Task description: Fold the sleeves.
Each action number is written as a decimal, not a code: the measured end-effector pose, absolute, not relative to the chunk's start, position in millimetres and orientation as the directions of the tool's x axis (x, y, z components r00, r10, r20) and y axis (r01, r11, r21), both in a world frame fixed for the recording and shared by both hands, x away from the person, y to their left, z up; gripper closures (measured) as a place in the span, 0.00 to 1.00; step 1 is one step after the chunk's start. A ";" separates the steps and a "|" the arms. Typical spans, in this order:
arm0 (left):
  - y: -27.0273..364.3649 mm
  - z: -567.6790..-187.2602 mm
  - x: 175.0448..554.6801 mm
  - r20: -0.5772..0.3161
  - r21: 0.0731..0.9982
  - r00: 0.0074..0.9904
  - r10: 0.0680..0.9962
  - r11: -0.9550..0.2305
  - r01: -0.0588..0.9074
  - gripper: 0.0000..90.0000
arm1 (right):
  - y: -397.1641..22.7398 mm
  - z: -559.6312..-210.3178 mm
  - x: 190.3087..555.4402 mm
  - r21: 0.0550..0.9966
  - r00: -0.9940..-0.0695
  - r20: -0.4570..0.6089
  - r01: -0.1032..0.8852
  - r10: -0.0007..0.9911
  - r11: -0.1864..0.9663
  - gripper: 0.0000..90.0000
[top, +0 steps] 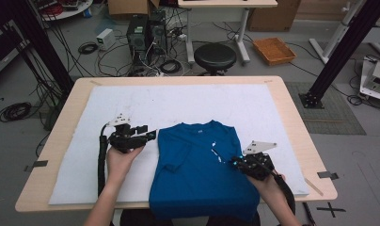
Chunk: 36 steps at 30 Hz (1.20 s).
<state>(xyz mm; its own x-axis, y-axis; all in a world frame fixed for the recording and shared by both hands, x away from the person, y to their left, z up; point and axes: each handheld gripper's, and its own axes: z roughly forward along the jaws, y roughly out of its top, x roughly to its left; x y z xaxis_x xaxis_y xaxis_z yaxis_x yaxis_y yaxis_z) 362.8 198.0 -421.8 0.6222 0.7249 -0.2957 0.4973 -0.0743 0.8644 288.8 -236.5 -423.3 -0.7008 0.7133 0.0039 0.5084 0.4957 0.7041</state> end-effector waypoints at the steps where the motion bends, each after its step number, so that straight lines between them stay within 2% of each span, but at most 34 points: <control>1: 197.6 -421.6 362.5 -0.295 0.866 0.624 0.723 -0.073 0.494 0.50 | -236.5 -425.2 288.5 0.698 -0.706 0.001 0.507 0.708 0.505 0.92; 2: 197.2 -421.2 362.1 -0.290 0.869 0.629 0.721 -0.076 0.488 0.50 | -236.5 -426.3 287.8 0.698 -0.712 0.010 0.507 0.702 0.505 0.88; 4: 196.7 -420.0 361.4 -0.284 0.873 0.634 0.719 -0.078 0.481 0.49 | -237.3 -424.7 286.7 0.709 -0.724 0.015 0.494 0.690 0.503 0.85; 5: 196.6 -419.3 360.9 -0.283 0.875 0.635 0.718 -0.078 0.478 0.49 | -239.8 -419.3 287.5 0.730 -0.724 0.016 0.480 0.690 0.487 0.76; 7: 196.3 -417.9 359.9 -0.279 0.879 0.640 0.716 -0.078 0.471 0.49 | -241.8 -416.0 289.0 0.742 -0.721 0.019 0.475 0.693 0.474 0.73; 8: 196.4 -417.1 359.3 -0.275 0.881 0.646 0.712 -0.083 0.466 0.47 | -246.3 -408.2 293.7 0.764 -0.702 0.028 0.474 0.711 0.438 0.65; 11: 196.0 -413.7 356.1 -0.252 0.890 0.655 0.713 -0.095 0.446 0.46 | -251.3 -400.7 301.3 0.787 -0.691 0.035 0.464 0.722 0.407 0.61; 20: 196.5 -406.4 348.5 -0.183 0.901 0.672 0.718 -0.151 0.407 0.45 | -272.2 -376.0 335.8 0.854 -0.588 0.083 0.458 0.805 0.246 0.37; 25: 199.5 -406.9 346.5 -0.177 0.904 0.677 0.715 -0.154 0.400 0.45 | -283.6 -381.0 341.0 0.861 -0.573 0.108 0.462 0.812 0.212 0.32; 36: 200.3 -407.7 343.5 -0.181 0.902 0.675 0.715 -0.154 0.404 0.45 | -298.1 -384.6 342.3 0.865 -0.547 0.130 0.470 0.827 0.175 0.31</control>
